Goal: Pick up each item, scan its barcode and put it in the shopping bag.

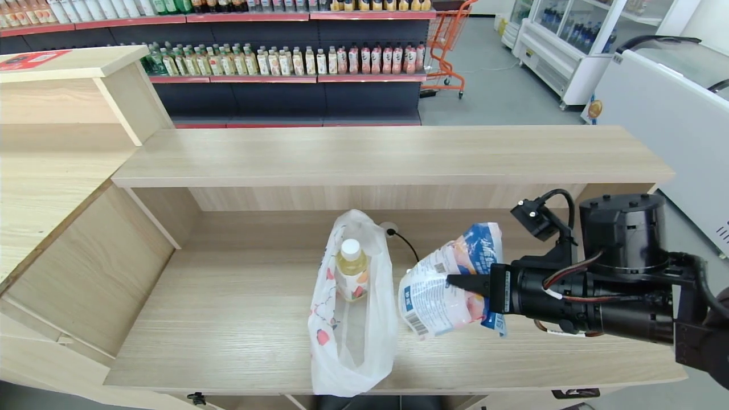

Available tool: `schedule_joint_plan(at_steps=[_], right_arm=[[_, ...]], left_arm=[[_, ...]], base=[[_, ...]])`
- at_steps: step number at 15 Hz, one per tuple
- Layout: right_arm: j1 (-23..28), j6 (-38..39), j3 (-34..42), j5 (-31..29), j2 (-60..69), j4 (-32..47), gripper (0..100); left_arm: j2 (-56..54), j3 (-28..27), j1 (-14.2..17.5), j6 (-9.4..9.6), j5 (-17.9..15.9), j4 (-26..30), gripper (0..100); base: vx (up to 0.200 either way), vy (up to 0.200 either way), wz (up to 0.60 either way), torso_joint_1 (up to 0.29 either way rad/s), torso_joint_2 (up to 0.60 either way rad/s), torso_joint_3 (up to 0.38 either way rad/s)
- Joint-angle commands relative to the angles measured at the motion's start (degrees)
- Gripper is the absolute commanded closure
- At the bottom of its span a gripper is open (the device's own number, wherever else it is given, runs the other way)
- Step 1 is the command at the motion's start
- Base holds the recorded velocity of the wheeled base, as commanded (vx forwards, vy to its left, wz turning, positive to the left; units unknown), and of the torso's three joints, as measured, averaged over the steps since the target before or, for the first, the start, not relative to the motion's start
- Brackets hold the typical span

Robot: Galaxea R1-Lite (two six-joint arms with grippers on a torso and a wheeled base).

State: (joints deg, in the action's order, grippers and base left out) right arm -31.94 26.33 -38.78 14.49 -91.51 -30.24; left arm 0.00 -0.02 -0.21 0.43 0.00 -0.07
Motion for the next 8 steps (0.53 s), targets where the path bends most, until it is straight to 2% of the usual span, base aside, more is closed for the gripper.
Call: schedule_joint_plan(at_steps=[1,5,8], right_arm=[[-1.4,0.0,-0.2,-0.1,-1.8,-0.2,100],[-2.2,1.0,-0.3,-0.9,-7.6,-0.5,100],[-2.7,0.9,-1.0,-7.3,-15.5,-7.6,100]], left_arm=[[0.1,0.0,0.0,0.01,0.0,0.0,0],[0.1,0.0,0.0,-0.08,0.0,0.0,0],[0.0,0.0,0.0,0.01,0.0,0.0,0]], base=[[0.0,0.0,0.0,0.0,0.0,0.0],[0.0,0.0,0.0,0.0,0.0,0.0],[0.0,0.0,0.0,0.0,0.0,0.0]])
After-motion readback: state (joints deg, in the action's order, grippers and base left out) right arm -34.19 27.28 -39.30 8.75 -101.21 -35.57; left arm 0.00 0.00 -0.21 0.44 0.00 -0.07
